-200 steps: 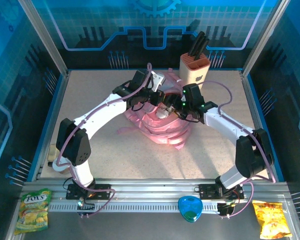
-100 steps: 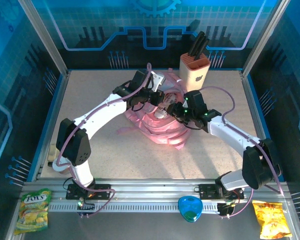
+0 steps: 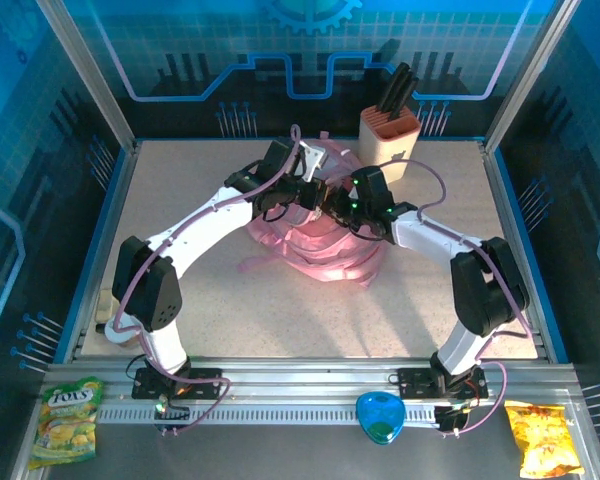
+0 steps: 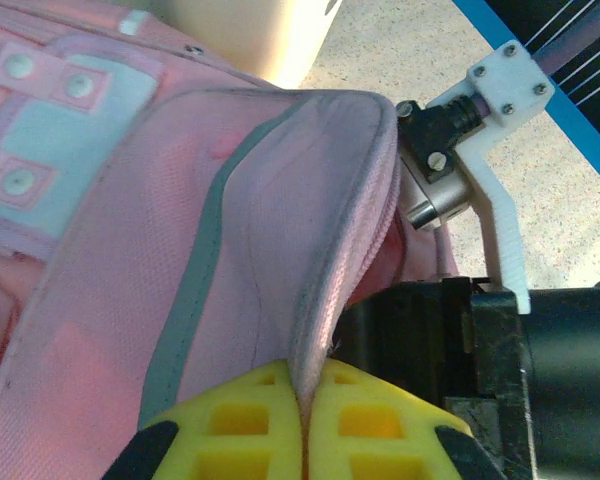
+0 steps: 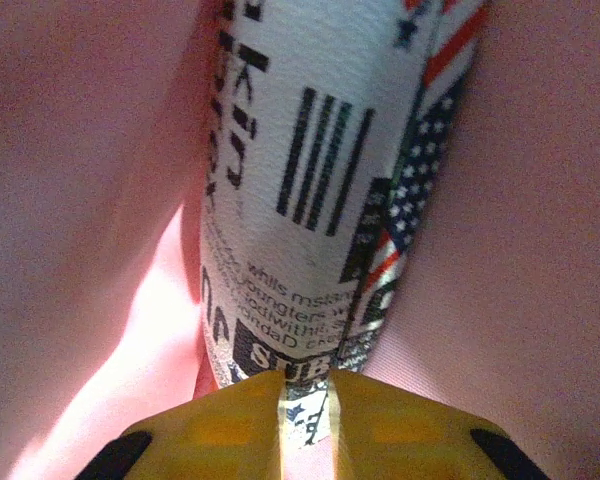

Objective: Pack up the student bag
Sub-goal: Close the student bag at the top-center of the table.

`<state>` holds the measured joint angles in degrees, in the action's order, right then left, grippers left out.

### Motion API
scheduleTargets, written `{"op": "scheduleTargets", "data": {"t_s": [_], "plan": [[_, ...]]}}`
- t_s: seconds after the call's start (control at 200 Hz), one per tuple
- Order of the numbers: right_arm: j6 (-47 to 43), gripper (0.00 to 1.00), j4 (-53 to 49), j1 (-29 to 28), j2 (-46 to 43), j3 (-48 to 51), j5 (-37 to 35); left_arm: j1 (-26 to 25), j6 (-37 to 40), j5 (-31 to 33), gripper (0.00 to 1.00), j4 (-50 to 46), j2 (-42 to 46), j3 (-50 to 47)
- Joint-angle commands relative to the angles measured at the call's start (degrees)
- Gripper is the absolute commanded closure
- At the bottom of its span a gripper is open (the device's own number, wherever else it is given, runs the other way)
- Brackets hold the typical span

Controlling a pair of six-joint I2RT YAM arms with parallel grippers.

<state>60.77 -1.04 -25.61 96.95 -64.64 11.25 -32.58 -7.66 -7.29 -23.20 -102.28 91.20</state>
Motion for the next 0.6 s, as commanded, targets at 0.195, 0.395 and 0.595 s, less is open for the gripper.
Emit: {"op": "scheduleTargets", "data": {"t_s": [0.195,0.395,0.595], "plan": [[-4.3,0.59,-0.6,0.2,-16.2,13.8,-2.6,0.1,-4.0,-4.7,0.61,8.5,6.9,-3.6],[-7.7,0.49,-13.7,-0.1,-29.1,21.4,-9.7,3.3,-14.4,0.0,0.33,11.2,11.6,-13.7],[-9.2,0.41,-18.7,-3.3,-31.4,19.0,-14.0,9.8,-28.0,-2.3,0.30,11.8,14.2,-24.2]]}}
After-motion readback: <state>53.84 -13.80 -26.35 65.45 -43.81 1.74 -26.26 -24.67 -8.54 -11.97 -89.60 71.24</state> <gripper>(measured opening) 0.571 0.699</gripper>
